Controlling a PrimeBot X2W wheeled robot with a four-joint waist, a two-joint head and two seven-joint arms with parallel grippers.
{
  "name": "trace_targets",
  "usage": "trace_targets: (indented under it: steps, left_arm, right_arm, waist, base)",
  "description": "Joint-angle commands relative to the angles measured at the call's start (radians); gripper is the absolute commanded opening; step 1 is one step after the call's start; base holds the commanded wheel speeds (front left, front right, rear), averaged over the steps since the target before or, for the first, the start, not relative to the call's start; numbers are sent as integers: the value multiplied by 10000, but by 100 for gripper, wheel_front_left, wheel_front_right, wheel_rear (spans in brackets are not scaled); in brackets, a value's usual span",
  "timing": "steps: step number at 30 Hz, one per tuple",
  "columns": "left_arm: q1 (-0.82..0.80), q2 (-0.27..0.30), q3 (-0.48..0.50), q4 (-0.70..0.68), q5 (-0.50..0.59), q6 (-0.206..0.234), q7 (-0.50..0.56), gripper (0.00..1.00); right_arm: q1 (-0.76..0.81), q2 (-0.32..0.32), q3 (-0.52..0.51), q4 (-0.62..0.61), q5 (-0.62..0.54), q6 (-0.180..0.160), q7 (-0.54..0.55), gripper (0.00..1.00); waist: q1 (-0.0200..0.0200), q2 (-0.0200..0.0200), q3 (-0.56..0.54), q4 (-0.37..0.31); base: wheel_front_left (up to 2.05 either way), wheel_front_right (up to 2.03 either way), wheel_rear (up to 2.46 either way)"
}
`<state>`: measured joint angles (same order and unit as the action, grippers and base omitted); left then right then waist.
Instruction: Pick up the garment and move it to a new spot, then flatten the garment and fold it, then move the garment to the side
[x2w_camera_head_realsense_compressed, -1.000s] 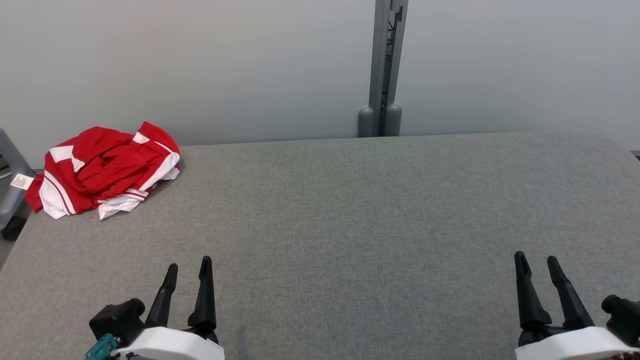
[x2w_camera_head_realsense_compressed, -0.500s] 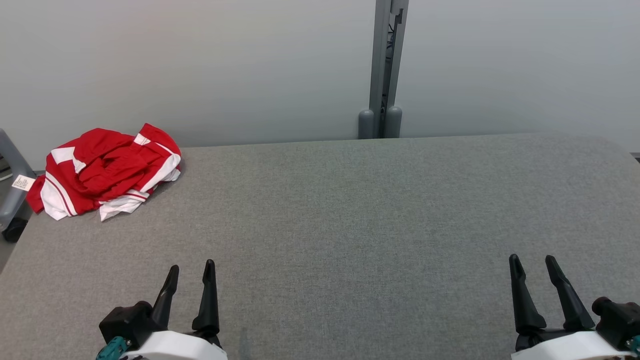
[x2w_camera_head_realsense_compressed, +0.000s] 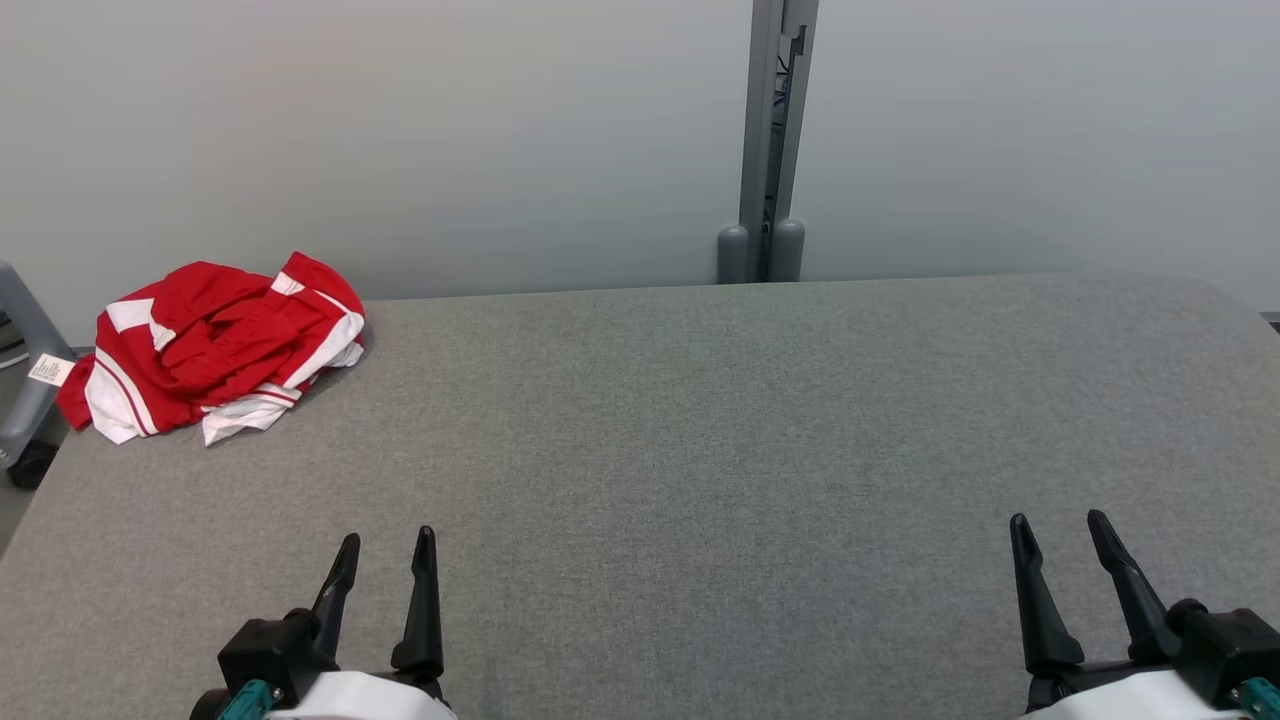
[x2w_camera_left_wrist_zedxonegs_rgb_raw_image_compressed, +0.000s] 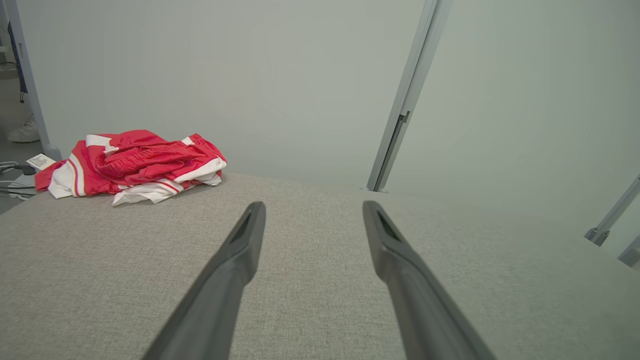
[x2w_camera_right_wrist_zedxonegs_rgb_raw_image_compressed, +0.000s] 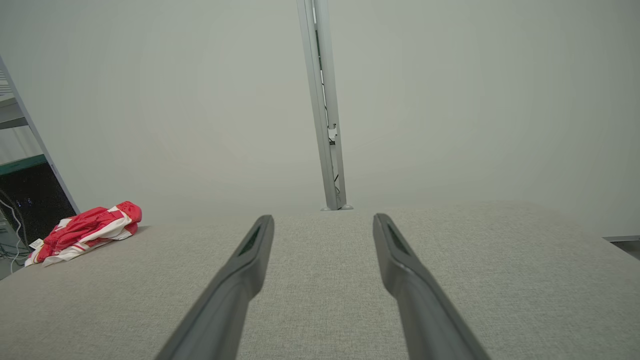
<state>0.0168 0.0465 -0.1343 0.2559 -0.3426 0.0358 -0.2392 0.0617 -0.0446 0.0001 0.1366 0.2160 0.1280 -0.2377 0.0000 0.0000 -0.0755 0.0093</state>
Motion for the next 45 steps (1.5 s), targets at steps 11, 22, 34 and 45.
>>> trace_targets:
  steps: [11,22,34,45]
  left_arm:
    - [63,62,-40,368,655,-32,-259,100]
    - [22,62,-36,478,621,-2,-264,100]
    - [-71,63,-63,579,662,-25,-264,100]
    - [-320,63,-75,517,777,-45,-262,100]
  right_arm:
    - [95,-97,27,43,-820,37,-284,100]
    - [52,-95,50,162,-720,38,-292,100]
    - [69,-95,23,191,-712,38,-292,100]
    - [83,-87,33,57,-654,38,-292,100]
  waist:
    - [0,0,-75,9]
    - [0,0,-67,6]
    - [0,0,-69,50]
    - [0,0,32,891]
  base:
    - [0,0,0]
    - [0,0,0]
    - [0,0,0]
    - [0,0,0]
